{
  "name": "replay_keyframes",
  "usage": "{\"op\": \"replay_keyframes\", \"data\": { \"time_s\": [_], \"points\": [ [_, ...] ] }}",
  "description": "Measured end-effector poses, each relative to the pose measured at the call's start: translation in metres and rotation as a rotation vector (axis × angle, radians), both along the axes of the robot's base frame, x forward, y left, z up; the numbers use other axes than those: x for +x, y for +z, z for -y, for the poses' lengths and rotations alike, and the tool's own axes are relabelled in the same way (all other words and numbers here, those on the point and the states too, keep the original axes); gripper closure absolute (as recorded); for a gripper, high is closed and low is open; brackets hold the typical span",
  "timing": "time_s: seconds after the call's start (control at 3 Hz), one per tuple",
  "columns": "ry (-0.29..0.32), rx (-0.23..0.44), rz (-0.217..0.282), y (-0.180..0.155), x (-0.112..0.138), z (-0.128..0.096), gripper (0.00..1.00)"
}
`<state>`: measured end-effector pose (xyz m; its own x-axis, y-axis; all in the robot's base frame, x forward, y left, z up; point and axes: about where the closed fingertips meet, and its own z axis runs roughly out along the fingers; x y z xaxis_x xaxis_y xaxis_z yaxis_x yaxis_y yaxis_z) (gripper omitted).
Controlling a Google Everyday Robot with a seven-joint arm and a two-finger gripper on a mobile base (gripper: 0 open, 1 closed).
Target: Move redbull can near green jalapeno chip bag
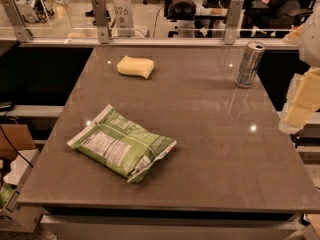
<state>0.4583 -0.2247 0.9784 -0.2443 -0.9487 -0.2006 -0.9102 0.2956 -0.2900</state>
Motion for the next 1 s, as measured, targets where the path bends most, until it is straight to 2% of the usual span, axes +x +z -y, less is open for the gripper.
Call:
{"op": "replay_keyframes", "data": {
  "time_s": [0.67, 1.0],
  "points": [
    [-0.080, 0.049, 0.089, 0.002, 0.061, 0.030, 0.00],
    [-0.114, 0.114, 0.143, 0.003, 0.092, 0.049, 0.00]
  ]
}}
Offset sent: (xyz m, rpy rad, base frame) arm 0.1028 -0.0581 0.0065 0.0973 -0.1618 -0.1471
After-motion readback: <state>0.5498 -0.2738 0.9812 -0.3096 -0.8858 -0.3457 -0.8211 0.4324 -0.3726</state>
